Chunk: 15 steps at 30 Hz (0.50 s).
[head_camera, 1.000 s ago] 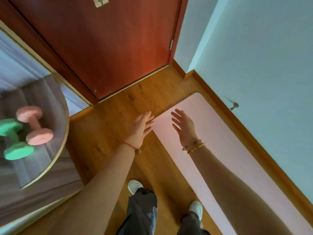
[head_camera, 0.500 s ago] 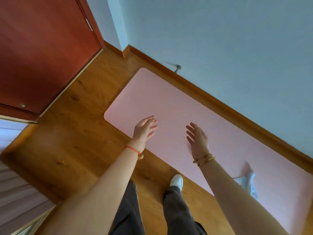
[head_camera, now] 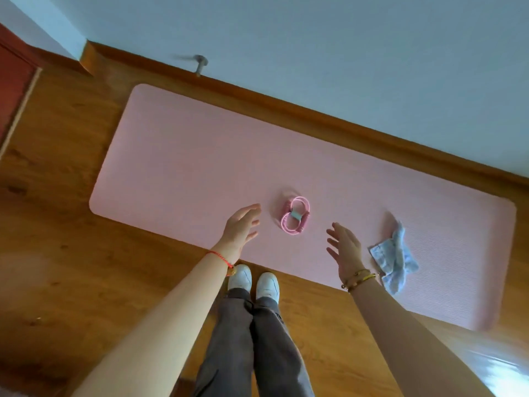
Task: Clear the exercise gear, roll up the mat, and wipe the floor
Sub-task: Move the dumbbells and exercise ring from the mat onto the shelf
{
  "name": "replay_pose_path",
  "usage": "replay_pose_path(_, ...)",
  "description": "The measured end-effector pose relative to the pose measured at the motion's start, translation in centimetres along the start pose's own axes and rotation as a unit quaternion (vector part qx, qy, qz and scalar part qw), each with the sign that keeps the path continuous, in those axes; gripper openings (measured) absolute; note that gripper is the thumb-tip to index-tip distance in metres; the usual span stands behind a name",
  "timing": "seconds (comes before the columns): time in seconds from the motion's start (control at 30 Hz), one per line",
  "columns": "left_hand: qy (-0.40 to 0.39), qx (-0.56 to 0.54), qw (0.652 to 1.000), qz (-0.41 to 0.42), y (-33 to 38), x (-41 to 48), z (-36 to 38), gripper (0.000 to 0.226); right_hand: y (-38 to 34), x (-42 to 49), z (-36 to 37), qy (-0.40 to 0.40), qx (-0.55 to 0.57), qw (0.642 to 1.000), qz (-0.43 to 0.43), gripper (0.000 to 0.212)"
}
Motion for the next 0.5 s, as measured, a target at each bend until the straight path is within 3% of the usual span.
replay_pose_path(0.13,-0.011,0.046,0.999,-0.018,-3.2,7.1,3.1,0.04,3.1,6.9,-0.2,-0.009,-0.014,1.0,0.014,0.028)
replay_pose_path(0.5,-0.029,0.141,0.988,-0.054,-13.6,27.3,6.5,0.051,12.4,27.7,4.1,-0.022,-0.122,0.992,-0.008,0.053)
Point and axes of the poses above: each hand's wrist, its own x-axis towards the middle knuckle, its own z-axis out of the palm, y = z × x, the point moved 1 cm from there along x, towards the middle knuckle, and after that the axes turned 7 degrees about x, right-handed, at the moved point
